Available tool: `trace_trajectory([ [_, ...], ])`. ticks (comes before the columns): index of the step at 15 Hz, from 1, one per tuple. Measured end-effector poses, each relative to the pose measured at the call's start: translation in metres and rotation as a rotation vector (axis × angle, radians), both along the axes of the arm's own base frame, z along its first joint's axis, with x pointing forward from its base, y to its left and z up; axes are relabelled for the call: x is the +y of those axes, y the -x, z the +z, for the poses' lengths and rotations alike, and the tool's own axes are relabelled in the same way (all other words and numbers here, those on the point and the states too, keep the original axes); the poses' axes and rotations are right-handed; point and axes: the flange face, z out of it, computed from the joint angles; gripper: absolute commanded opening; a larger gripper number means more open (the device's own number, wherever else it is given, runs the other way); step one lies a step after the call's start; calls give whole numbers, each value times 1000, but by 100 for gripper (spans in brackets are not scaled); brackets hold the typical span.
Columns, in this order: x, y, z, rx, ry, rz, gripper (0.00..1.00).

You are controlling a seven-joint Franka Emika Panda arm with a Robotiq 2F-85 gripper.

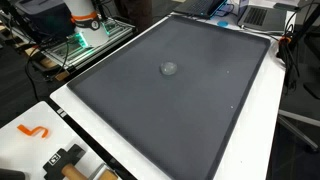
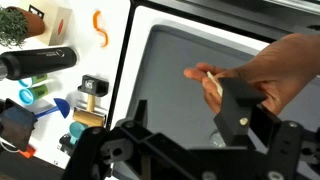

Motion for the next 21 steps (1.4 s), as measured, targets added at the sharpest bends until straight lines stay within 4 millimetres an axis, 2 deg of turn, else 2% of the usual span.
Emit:
trace_trajectory([
  [5, 0, 0, 0, 0, 0, 0, 100],
  [6, 0, 0, 0, 0, -1, 1, 94],
  [7, 0, 0, 0, 0, -3, 3, 75],
  [10, 1, -1, -1, -1, -9, 13, 49],
  [16, 2, -2, -2, -2, -18, 23, 4],
  [18, 3, -3, -2, -3, -19, 27, 0],
  [21, 4, -4, -2, -6, -19, 35, 3],
])
